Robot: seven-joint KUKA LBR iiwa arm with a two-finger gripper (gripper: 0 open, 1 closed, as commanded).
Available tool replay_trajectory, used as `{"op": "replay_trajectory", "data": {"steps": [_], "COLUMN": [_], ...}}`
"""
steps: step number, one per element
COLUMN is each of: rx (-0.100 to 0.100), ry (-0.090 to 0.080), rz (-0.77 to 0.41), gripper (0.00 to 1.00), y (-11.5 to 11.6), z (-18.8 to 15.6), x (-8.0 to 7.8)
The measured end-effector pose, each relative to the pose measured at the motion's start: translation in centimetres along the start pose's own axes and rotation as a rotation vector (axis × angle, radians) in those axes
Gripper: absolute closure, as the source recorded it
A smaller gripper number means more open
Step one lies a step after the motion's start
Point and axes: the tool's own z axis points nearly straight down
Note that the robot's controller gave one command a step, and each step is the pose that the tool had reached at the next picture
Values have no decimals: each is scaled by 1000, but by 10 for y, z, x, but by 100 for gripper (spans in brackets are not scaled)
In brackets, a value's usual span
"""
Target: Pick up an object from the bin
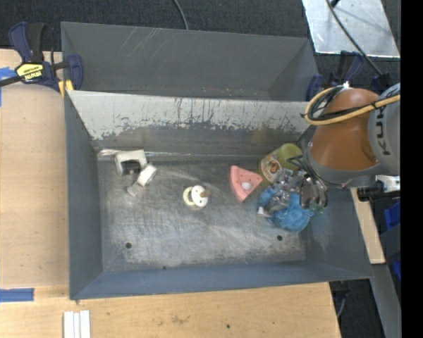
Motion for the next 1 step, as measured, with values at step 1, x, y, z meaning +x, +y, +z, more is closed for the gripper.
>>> {"op": "replay_trajectory", "data": {"steps": [1], "rx": [4], "ry": [9], "rz": [-1], "gripper": [100], "y": [-1], "z": [-19], "x": [3]}}
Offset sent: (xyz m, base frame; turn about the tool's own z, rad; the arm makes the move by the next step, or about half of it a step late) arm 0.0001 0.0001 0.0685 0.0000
